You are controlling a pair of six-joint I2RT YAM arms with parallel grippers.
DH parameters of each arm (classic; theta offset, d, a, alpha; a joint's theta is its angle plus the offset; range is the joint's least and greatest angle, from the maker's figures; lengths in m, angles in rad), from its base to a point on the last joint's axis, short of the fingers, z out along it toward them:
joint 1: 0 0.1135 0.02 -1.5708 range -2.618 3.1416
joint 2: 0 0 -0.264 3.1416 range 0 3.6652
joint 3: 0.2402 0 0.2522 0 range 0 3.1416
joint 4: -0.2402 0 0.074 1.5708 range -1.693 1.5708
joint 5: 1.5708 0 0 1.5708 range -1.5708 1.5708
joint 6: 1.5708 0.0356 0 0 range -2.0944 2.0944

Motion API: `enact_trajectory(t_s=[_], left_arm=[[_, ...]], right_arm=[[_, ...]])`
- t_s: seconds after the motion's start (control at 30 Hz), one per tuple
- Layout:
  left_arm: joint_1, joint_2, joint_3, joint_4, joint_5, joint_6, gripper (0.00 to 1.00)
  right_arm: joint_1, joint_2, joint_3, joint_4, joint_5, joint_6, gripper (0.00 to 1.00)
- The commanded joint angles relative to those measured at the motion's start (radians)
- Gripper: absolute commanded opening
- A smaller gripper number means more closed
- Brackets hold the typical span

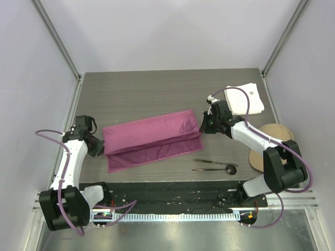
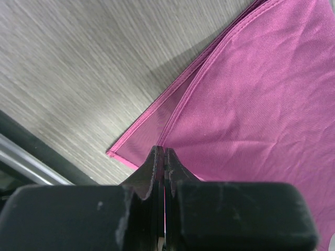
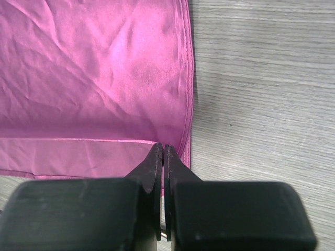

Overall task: Fold the napkin into a case and place the utensils inside
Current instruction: Fold and flatten the napkin at the center of the board.

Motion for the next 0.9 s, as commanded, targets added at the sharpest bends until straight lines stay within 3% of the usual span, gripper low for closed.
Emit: enact_trajectory(t_s=[0.0,0.87], left_arm=[[0.005,-0.028,0.002,-0.045,-0.033,-0.014,0.0],[0.007,0.027,-0.073,-0.01,0.056,-0.029,0.0]], right_arm=[[-0.002,-0.036,-0.011,0.001,0.018,-0.017,0.01],[-0.002,0.02,-0.027,0.007,0.005,-0.016,0.01]])
